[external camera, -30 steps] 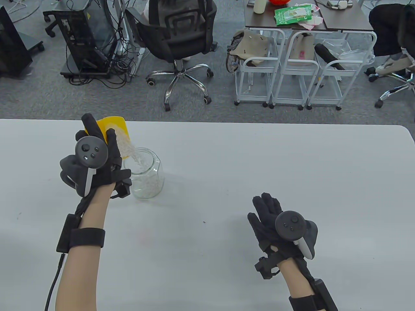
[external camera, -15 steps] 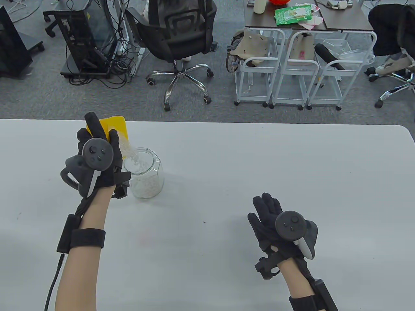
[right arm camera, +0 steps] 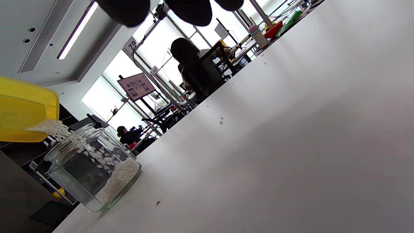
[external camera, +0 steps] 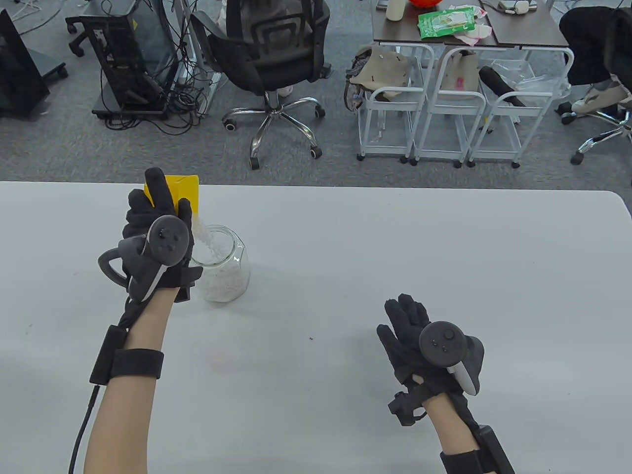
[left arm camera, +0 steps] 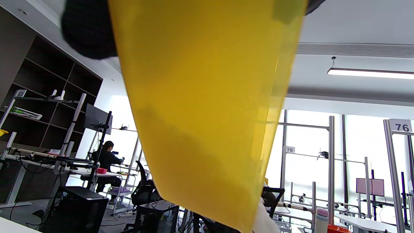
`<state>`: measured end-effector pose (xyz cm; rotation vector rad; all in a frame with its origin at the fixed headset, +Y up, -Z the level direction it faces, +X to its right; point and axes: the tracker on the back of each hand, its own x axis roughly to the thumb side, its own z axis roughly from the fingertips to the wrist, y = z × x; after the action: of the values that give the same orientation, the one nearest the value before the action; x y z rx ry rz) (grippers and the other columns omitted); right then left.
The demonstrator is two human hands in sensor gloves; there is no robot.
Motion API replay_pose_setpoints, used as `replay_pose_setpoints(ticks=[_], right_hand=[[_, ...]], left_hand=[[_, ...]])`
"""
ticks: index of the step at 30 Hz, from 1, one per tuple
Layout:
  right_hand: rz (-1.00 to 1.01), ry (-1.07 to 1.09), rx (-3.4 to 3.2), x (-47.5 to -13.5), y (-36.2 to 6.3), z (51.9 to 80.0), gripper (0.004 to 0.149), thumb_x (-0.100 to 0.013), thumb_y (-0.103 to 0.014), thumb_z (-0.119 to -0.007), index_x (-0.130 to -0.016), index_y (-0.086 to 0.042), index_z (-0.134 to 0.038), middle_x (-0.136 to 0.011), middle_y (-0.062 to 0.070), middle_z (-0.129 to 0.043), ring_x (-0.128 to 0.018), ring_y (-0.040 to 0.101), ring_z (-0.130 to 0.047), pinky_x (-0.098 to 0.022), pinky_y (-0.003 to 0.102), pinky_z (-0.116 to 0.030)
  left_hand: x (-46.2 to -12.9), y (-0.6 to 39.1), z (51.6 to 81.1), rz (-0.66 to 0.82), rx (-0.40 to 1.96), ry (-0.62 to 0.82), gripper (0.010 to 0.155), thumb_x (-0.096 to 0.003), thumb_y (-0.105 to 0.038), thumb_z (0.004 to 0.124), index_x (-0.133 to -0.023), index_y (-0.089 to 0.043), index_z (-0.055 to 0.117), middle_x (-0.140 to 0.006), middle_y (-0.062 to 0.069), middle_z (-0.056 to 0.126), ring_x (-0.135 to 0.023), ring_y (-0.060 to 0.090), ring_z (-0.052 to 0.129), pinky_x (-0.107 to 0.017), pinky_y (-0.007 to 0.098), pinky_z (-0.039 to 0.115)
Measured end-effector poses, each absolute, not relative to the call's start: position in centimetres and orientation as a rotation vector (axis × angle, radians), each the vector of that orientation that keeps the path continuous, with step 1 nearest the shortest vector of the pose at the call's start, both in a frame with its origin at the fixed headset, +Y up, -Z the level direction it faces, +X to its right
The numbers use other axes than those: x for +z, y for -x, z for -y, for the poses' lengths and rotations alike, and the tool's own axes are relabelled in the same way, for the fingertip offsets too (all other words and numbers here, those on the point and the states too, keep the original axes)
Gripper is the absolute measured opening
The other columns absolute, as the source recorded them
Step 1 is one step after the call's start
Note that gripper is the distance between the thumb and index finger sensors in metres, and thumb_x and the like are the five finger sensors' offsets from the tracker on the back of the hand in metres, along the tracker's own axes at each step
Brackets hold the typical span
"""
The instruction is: Pour rice from plastic food container into glass jar
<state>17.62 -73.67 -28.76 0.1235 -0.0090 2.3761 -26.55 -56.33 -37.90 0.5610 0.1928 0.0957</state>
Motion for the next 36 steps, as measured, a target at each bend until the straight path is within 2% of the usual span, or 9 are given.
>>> replay_pose_setpoints(ticks=[20, 36], right_hand=[[0.004, -0.130, 2.379, -28.8, -17.6, 73.6, 0.066, -0.060, -0.044, -0.063, -0.115, -0.010, -0.050, -0.119, 0.022, -0.034, -0.106, 0.054, -0.026, -0.069, 0.065, -0.032], [0.011, -0.125, 2.376, -28.8, -17.6, 73.6, 0.066, -0.060, -0.043, -0.063, -0.115, -0.010, -0.050, -0.119, 0.021, -0.034, -0.106, 0.054, -0.026, -0.069, 0.065, -0.032]], left_hand=[[-37.0, 24.5, 56.6, -0.003, -0.205, -0.655, 0.069, -0.0577, -0.054, 0.049, -0.116, -0.026, 0.026, -0.105, 0.027, 0.058, -0.070, 0.037, 0.087, -0.048, 0.043, 0.084], [-36.4, 23.9, 57.2, 0.112, -0.331, -0.693, 0.069, -0.0573, -0.054, 0.048, -0.115, -0.028, 0.022, -0.106, 0.026, 0.054, -0.073, 0.037, 0.085, -0.051, 0.043, 0.082]])
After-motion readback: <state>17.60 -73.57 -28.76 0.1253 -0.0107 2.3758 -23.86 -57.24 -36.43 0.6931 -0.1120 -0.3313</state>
